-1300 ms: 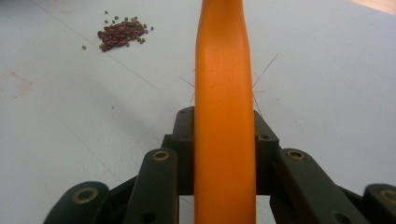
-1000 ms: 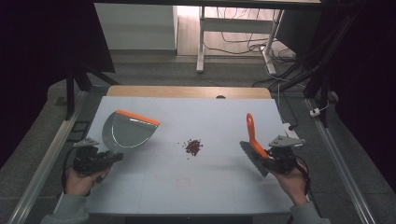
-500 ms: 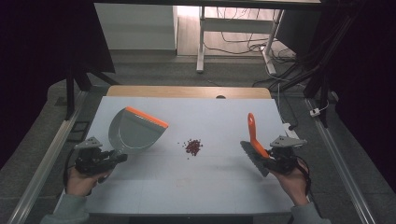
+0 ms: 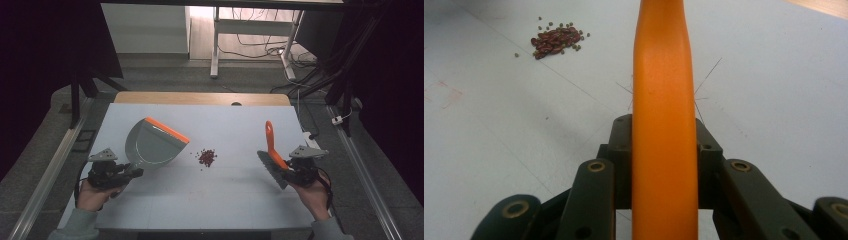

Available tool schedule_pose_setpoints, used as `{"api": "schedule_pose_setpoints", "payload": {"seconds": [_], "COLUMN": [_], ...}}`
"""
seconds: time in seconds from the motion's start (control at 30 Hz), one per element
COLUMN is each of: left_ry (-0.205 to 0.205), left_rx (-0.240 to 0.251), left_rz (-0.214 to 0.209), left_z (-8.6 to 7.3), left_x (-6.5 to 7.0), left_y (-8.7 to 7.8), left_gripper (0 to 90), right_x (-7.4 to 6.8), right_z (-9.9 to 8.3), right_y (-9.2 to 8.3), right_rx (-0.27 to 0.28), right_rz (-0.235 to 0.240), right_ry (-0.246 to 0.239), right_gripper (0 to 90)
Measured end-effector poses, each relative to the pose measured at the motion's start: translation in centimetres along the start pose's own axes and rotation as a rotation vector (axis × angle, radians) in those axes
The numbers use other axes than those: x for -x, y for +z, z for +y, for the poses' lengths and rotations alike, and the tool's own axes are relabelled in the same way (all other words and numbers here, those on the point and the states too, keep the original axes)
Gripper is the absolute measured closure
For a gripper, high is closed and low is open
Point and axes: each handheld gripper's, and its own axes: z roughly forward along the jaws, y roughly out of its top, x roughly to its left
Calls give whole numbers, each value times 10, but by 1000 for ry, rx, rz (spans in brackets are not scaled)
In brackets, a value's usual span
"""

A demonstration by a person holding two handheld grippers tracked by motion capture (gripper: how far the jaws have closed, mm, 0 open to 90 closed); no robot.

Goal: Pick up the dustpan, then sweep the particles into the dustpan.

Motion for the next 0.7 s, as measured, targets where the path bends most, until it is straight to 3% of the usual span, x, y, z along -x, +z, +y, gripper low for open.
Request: {"api": "schedule_pose_setpoints", "payload": {"seconds": [0.33, 0.7], "left_ry": [70, 108], "left_rx": [-56, -99], "left_rz": [-57, -105], "left_z": [2, 3], "left_x": [13, 21], "left_y": [15, 21], "left_gripper": [619, 619], "right_x": [0, -3], "right_z": [0, 1], "right_y": [1, 1], "right_rx": [-4, -1], "right_rz": [2, 8], "right_ry": [0, -2], "right_gripper": [705, 705]}}
